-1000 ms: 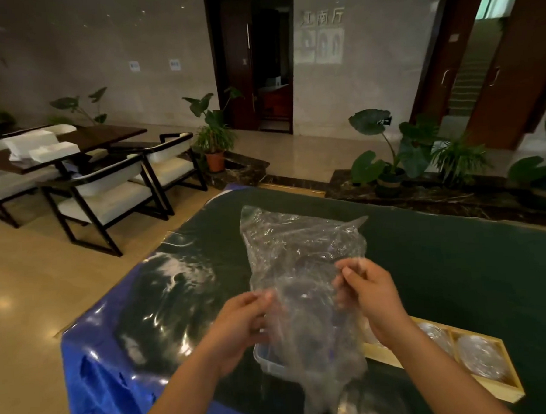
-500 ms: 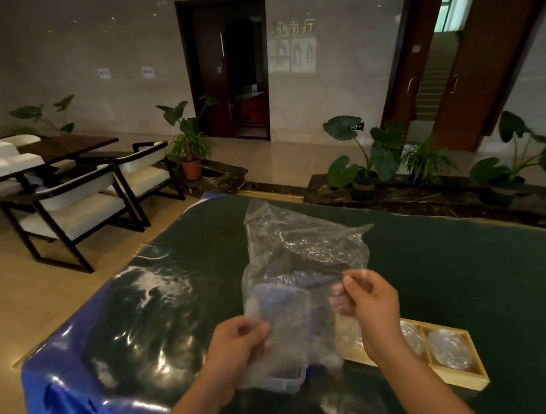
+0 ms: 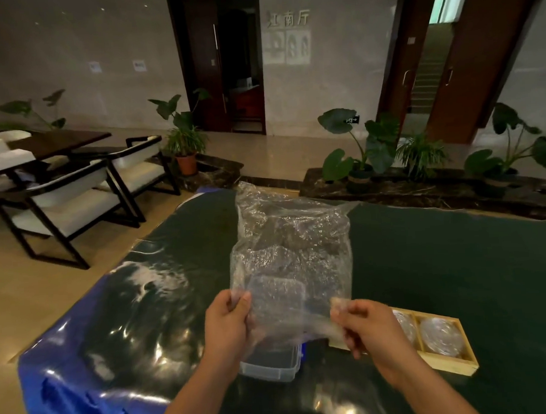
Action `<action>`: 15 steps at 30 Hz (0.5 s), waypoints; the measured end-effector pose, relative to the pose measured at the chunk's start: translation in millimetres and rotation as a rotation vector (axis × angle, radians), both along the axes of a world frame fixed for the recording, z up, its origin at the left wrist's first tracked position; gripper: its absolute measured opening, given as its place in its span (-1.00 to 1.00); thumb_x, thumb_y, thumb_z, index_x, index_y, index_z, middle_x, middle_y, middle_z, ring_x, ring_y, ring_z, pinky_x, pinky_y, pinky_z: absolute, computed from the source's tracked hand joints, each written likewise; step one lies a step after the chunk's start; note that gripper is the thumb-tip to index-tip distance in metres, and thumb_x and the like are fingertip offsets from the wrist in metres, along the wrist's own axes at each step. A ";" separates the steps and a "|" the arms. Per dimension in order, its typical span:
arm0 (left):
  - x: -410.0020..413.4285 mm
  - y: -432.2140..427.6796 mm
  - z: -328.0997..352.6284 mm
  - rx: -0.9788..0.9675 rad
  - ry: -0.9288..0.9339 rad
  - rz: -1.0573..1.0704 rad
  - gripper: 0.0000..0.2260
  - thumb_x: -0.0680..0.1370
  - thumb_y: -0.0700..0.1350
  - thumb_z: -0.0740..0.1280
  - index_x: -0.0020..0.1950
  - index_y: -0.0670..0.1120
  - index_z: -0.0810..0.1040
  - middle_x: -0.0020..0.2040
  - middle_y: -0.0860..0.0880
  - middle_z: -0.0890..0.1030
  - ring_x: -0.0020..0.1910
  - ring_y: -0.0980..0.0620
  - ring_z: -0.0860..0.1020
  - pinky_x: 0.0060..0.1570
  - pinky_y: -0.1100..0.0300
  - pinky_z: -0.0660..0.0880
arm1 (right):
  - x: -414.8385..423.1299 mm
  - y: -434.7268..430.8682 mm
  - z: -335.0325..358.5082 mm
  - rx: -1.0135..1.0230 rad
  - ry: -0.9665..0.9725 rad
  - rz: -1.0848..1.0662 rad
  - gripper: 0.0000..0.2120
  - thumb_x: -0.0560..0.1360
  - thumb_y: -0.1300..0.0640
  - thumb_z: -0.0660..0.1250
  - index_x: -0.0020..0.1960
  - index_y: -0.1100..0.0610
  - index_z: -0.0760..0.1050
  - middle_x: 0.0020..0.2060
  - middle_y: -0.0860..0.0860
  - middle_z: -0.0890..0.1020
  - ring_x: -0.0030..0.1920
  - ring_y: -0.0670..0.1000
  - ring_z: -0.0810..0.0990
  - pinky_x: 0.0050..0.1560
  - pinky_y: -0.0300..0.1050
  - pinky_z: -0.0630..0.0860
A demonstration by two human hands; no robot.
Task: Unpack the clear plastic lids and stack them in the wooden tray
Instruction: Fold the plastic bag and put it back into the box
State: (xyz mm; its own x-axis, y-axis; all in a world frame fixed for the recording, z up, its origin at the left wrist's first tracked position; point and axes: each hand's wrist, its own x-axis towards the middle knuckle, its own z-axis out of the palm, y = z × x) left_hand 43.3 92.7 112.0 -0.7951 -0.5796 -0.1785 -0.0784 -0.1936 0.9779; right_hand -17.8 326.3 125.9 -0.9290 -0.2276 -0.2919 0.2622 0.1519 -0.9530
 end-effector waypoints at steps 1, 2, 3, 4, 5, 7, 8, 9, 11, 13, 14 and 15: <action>-1.8 3.0 -0.9 -0.039 0.024 0.012 -0.86 0.65 -0.20 0.32 -0.08 -0.21 0.56 -0.35 -0.07 0.59 -0.40 0.03 0.57 -0.40 0.20 0.59 | -0.2 -0.9 -1.6 0.049 0.040 -0.016 -0.80 0.53 0.11 0.44 -0.06 0.27 0.59 -0.44 0.07 0.61 -0.50 -0.04 0.53 -0.51 -0.17 0.48; -3.0 6.9 -0.5 -0.081 0.046 0.015 -0.87 0.66 -0.20 0.32 -0.08 -0.17 0.58 -0.37 -0.03 0.57 -0.40 0.04 0.55 -0.41 0.25 0.57 | 0.1 -2.9 -2.3 0.063 0.068 -0.051 -0.78 0.54 0.06 0.42 -0.07 0.24 0.58 -0.38 0.10 0.64 -0.46 -0.02 0.58 -0.46 -0.14 0.52; -3.5 10.3 0.2 -0.113 0.062 0.000 -0.87 0.66 -0.19 0.31 -0.05 -0.12 0.61 -0.35 -0.01 0.61 -0.39 0.04 0.58 -0.40 0.28 0.58 | 0.7 -4.5 -2.9 0.033 0.072 -0.079 -0.77 0.54 0.04 0.41 -0.06 0.23 0.56 -0.28 0.15 0.67 -0.36 0.03 0.65 -0.38 -0.09 0.59; -3.5 12.6 0.1 -0.126 0.070 -0.032 -0.87 0.66 -0.18 0.30 0.00 -0.06 0.64 -0.30 -0.01 0.67 -0.34 0.05 0.64 -0.37 0.28 0.60 | 1.4 -5.5 -2.9 -0.047 0.047 -0.093 -0.77 0.55 0.04 0.40 -0.03 0.22 0.55 -0.18 0.18 0.69 -0.24 0.10 0.71 -0.29 -0.04 0.65; -3.5 13.2 -0.7 -0.126 0.068 -0.073 -0.85 0.66 -0.19 0.30 0.03 -0.03 0.66 -0.22 -0.02 0.72 -0.26 0.04 0.69 -0.33 0.26 0.63 | 2.9 -5.9 -1.9 -0.153 0.003 -0.088 -0.79 0.55 0.05 0.40 0.00 0.20 0.55 -0.12 0.16 0.71 -0.15 0.15 0.74 -0.24 0.00 0.67; -0.9 10.2 -3.1 -0.123 0.022 -0.194 -0.83 0.64 -0.24 0.33 0.05 -0.04 0.70 -0.13 -0.08 0.76 -0.10 -0.10 0.73 -0.22 0.16 0.66 | 4.9 -3.0 -0.7 -0.290 -0.025 -0.055 -0.75 0.48 0.08 0.46 0.11 0.13 0.55 -0.09 0.10 0.75 -0.09 0.16 0.76 -0.23 0.02 0.66; 0.4 6.9 -1.9 -0.122 -0.013 -0.279 -0.84 0.61 -0.24 0.37 0.04 -0.03 0.72 -0.09 -0.10 0.77 -0.05 -0.15 0.73 -0.16 0.11 0.67 | 4.9 0.3 -1.2 -0.282 0.012 -0.055 -0.71 0.46 0.13 0.48 0.15 0.09 0.55 -0.08 0.10 0.76 -0.10 0.16 0.76 -0.23 0.02 0.65; 0.7 2.3 0.9 -0.098 -0.038 -0.370 -0.84 0.57 -0.19 0.41 0.04 0.02 0.73 -0.04 -0.09 0.77 -0.01 -0.15 0.73 -0.13 0.10 0.66 | 4.2 3.8 -1.2 -0.238 0.059 -0.072 -0.71 0.47 0.20 0.48 0.17 0.08 0.56 -0.09 0.11 0.76 -0.13 0.15 0.76 -0.23 0.02 0.65; -1.6 -6.3 12.0 0.055 -0.044 -0.464 -0.86 0.49 0.03 0.47 0.03 0.16 0.73 0.05 -0.05 0.76 0.01 -0.06 0.74 -0.12 0.12 0.65 | 2.5 10.9 -2.7 -0.113 0.131 -0.064 -0.75 0.50 0.29 0.44 0.14 0.07 0.59 -0.11 0.08 0.77 -0.16 0.10 0.76 -0.22 -0.01 0.66; -14.2 -13.8 21.9 0.143 -0.086 -0.421 -0.61 0.40 0.35 0.47 0.09 0.17 0.66 0.08 -0.08 0.75 0.03 -0.07 0.74 -0.05 0.03 0.63 | 3.0 16.9 -4.7 -0.059 0.170 0.032 -0.75 0.49 0.35 0.43 0.10 0.10 0.61 -0.12 0.07 0.77 -0.09 0.06 0.76 -0.13 -0.06 0.67; -23.9 -15.6 25.4 0.115 -0.139 -0.381 -0.40 0.33 0.43 0.45 0.23 0.11 0.58 0.15 -0.12 0.72 0.07 -0.09 0.72 0.04 -0.03 0.62 | 3.2 19.2 -6.1 -0.053 0.178 0.088 -0.75 0.49 0.39 0.41 0.09 0.13 0.61 -0.12 0.09 0.77 -0.06 0.07 0.75 -0.12 -0.09 0.67; -31.8 -14.8 28.5 0.081 -0.184 -0.342 -0.24 0.32 0.43 0.45 0.38 0.02 0.49 0.23 -0.14 0.68 0.09 -0.10 0.70 0.12 -0.08 0.62 | 3.1 21.8 -7.1 -0.052 0.170 0.138 -0.76 0.50 0.43 0.39 0.10 0.19 0.61 -0.12 0.11 0.77 -0.07 0.07 0.75 -0.13 -0.11 0.66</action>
